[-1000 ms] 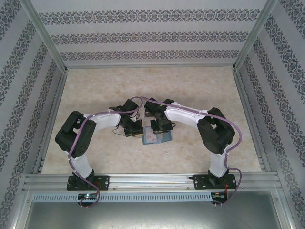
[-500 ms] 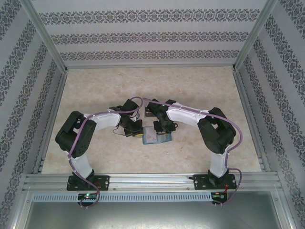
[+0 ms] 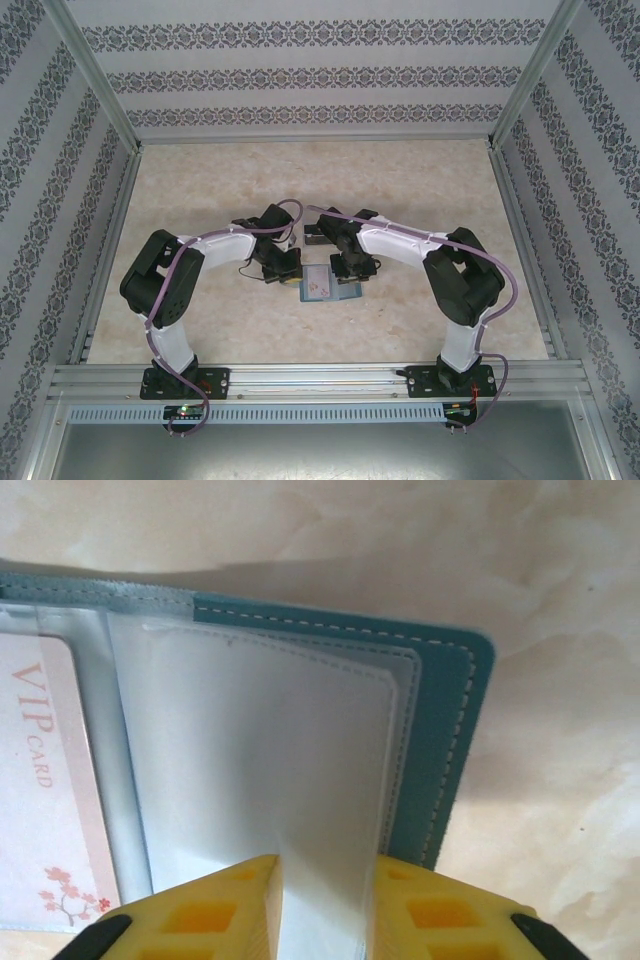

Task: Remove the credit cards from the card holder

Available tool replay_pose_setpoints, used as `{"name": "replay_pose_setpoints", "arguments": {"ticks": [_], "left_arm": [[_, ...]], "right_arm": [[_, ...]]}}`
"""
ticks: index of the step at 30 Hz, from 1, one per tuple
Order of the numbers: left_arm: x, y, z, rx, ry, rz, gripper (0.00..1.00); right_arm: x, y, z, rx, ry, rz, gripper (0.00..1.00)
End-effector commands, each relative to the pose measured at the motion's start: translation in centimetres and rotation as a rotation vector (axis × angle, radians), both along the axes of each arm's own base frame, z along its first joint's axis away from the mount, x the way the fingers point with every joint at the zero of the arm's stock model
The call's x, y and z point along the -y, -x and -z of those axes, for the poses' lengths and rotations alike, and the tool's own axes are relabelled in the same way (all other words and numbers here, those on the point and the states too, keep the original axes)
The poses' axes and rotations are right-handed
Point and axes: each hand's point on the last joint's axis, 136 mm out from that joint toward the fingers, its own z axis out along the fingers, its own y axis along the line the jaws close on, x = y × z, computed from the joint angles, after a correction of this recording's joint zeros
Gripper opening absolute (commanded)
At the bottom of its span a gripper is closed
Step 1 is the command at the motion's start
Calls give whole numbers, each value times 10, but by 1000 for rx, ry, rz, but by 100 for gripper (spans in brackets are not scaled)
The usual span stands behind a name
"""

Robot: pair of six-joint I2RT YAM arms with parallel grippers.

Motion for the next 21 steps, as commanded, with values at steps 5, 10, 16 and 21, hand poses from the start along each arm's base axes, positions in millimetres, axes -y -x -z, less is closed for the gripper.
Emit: {"name": "replay_pose_setpoints", "arguments": {"ticks": [5,10,16,21], "left_arm": [[3,3,-11,10,-21,45,2],[9,1,-20,25,-14,59,2],[21,1,-25,36,-2,73,2],[30,3,-24,35,9,88,2]], "right_arm": [[20,-1,-13,27,41,11,31],[21,-3,-21,45,33,15,31],[13,-5,-29,63,-33,23,32],[-7,-6,-32,56,-173,58,31]]}}
